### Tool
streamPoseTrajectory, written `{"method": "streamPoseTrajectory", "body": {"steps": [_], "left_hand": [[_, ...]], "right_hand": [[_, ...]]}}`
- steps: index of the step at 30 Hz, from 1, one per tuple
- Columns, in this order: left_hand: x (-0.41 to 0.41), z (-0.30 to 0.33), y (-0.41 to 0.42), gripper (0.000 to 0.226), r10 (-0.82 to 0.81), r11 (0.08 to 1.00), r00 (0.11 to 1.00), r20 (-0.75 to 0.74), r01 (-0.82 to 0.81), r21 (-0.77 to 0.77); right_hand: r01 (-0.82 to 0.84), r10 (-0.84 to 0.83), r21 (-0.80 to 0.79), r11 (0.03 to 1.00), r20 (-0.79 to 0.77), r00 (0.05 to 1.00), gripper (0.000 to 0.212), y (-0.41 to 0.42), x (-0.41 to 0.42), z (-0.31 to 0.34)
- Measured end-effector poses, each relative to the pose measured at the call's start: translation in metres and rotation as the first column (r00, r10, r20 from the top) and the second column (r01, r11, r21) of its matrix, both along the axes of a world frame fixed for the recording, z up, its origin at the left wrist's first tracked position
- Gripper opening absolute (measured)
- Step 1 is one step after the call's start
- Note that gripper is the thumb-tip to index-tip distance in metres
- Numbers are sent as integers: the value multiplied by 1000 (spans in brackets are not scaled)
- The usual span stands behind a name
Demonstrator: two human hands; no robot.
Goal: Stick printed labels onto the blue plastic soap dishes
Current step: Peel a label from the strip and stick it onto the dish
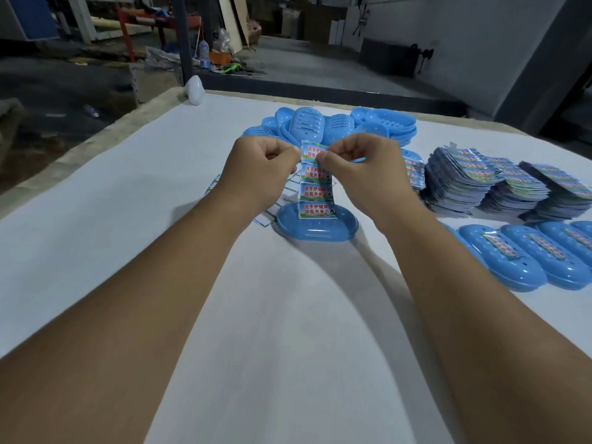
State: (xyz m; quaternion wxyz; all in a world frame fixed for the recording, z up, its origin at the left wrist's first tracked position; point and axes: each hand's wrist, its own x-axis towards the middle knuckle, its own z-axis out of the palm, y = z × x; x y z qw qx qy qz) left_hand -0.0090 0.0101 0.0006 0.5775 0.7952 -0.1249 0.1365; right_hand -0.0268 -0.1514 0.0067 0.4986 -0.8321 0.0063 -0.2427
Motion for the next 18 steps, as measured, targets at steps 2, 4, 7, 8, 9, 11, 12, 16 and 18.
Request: {"method": "streamPoseTrajectory", "body": {"steps": [2,4,7,8,9,11,12,16,18], "left_hand": [[0,-1,-1,25,-14,1000,999,37,13,19],[0,-2,-1,24,-32,999,998,63,29,37],[0,-4,-1,20,-48,997,996,81,43,62],[0,-4,-2,19,-50,997,995,88,44,68],[1,-5,-2,18,-51,996,994,96,44,75],[1,-5,-3,16,-59,995,992,109,50,89],[1,-5,-4,15,-62,994,992,113,51,95],[2,-5,-4,16,-28,996,993,115,17,93],[1,-5,-4,19,-7,996,995,96,-2,88]], "right_hand": [[-28,27,-16,999,-18,999,19,2,-2,0],[-33,33,-44,998,-15,999,24,4,-4,0],[-47,46,-26,999,-10,999,32,6,-7,2],[-50,50,-24,998,-9,999,33,6,-7,2],[-53,53,-28,998,-10,999,32,6,-7,3],[-50,50,-38,998,-12,999,28,7,-8,3],[-45,45,-39,998,-14,999,29,8,-8,4],[-16,15,-19,1000,-24,1000,25,6,-5,4],[-11,11,-23,1000,-36,999,23,5,-4,3]]}}
